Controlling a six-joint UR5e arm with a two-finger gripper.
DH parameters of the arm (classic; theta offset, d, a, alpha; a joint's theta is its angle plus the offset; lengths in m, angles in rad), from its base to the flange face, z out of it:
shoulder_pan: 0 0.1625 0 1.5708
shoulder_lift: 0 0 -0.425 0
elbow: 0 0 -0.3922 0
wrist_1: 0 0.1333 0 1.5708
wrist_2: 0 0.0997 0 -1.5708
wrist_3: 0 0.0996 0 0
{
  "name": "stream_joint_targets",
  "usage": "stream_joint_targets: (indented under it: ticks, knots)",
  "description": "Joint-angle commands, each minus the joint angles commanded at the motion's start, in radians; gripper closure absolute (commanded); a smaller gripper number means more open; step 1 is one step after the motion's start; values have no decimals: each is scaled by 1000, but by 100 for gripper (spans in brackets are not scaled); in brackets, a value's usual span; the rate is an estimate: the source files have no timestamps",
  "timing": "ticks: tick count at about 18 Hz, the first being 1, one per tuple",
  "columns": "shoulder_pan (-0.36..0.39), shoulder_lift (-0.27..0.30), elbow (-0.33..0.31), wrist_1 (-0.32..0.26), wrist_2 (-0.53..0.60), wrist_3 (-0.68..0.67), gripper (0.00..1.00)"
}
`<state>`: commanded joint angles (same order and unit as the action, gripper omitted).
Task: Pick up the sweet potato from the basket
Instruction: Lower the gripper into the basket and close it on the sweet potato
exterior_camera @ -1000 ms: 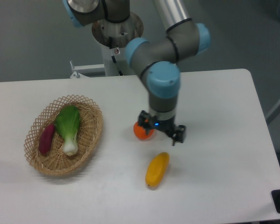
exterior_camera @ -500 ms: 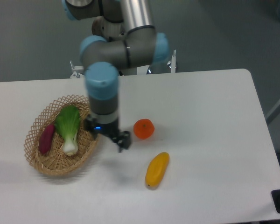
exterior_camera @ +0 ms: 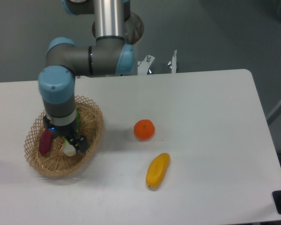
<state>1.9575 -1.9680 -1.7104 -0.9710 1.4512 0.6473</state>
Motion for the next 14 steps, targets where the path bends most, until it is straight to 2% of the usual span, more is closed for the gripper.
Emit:
stream_joint_targets:
  ticks: [7,14]
  knots:
    - [-26,-38,6,-3,-87,-5,0]
    - [-49,-74,6,-6,-101,-24,0]
